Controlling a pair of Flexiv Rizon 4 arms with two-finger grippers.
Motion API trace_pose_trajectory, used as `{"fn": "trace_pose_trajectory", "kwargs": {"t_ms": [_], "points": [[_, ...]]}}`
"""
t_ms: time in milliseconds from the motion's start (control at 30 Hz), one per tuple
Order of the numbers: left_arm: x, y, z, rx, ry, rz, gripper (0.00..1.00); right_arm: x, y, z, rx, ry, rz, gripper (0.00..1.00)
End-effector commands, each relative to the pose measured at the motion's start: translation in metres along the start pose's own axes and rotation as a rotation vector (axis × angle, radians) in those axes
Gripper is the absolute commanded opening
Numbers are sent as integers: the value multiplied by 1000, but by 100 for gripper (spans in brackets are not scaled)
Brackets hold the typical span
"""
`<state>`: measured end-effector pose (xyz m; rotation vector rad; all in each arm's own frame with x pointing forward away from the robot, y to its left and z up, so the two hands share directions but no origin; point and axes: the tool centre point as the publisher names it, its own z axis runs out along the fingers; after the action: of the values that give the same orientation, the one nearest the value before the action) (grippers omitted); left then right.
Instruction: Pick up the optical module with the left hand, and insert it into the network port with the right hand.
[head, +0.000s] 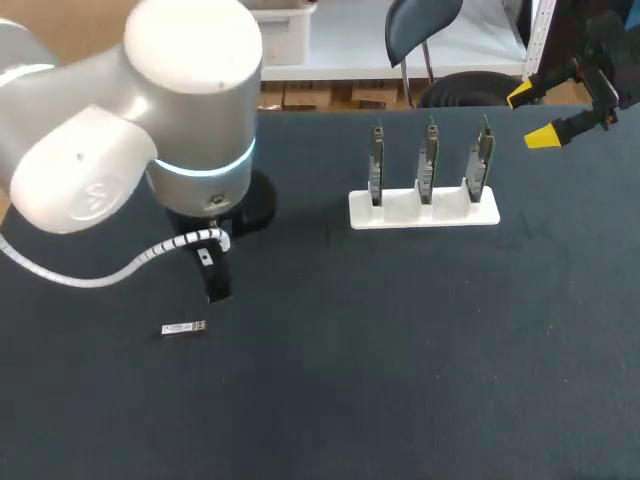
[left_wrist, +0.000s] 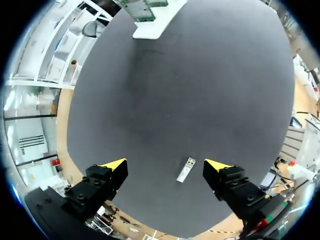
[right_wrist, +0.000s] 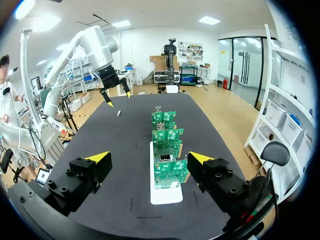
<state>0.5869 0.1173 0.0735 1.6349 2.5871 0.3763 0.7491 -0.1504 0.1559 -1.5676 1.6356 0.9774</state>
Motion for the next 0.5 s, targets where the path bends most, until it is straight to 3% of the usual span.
{"fn": "trace_pose_trajectory", "kwargs": {"t_ms": [33,500], "points": [[13,1,0,79,-75,31,100,0,2,0,4,-1,-1,100],[41,-19,20,146,-59,169,100,0,2,0,4,-1,-1,100]]}}
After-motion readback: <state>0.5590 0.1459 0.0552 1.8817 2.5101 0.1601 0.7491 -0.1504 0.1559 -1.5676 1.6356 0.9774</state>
